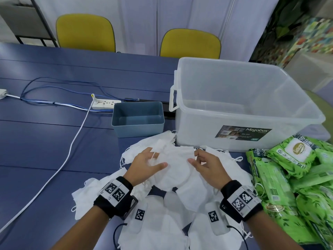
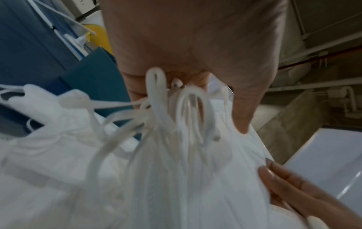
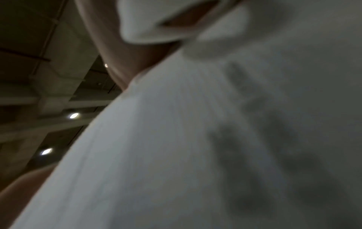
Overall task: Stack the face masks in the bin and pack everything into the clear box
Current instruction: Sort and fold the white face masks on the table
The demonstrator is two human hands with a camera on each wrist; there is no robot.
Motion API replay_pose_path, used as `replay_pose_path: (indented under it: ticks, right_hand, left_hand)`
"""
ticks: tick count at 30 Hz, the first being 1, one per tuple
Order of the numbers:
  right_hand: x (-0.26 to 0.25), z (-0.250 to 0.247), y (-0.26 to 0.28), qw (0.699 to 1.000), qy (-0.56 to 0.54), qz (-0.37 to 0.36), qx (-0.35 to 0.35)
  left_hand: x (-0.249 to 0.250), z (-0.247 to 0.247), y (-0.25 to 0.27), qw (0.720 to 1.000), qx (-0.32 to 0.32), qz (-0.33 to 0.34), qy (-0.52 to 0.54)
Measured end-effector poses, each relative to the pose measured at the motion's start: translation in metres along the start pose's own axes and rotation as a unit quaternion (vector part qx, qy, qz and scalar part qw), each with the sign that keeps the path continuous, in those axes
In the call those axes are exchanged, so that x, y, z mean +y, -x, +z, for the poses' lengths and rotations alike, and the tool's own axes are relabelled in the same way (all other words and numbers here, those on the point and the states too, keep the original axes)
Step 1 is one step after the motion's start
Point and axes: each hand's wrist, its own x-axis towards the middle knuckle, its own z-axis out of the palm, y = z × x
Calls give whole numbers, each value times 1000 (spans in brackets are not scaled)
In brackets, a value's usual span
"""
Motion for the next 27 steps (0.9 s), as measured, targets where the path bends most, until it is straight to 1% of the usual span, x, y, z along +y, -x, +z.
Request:
replay_pose_path:
  ticks: [3, 5, 8, 10, 12, 15, 17, 19, 21, 23, 25, 27]
  right_hand:
    - [-7, -9, 2, 996, 63, -28, -63]
    - [-11, -8, 4, 987, 124, -45, -90]
    - [-14, 1, 2, 982, 159, -62, -86]
    - [-14, 6, -1, 980, 174, -61, -75]
    - [-14, 8, -4, 982, 172, -44, -65]
    - [-9, 4, -9, 993, 119, -1, -9]
    - [-3, -2, -14, 997, 56, 31, 47]
    - [-2, -7, -17, 994, -9, 58, 97]
    - [-4, -9, -18, 983, -74, 81, 145]
    - [-6, -8, -17, 968, -128, 102, 193]
    - [-6, -4, -17, 952, -161, 122, 230]
    - [-5, 3, -19, 937, -189, 148, 253]
  left_hand:
    - [2, -6, -2, 1000, 1, 19, -2]
    - [7, -6, -2, 998, -33, 37, -30]
    - [8, 2, -3, 991, -92, 50, -80]
    - [7, 9, -4, 988, -99, 71, -92]
    - [4, 13, -6, 990, -89, 80, -76]
    - [0, 10, -5, 993, -48, 84, -68]
    - [-3, 7, -4, 992, -24, 110, -64]
    - [-9, 6, -6, 989, 2, 128, -78]
    - [-18, 6, -12, 988, 20, 118, -102]
    - [-23, 9, -17, 989, 20, 92, -114]
    - [-17, 14, -14, 993, 10, 69, -98]
    - [-6, 18, -10, 997, -14, 48, -53]
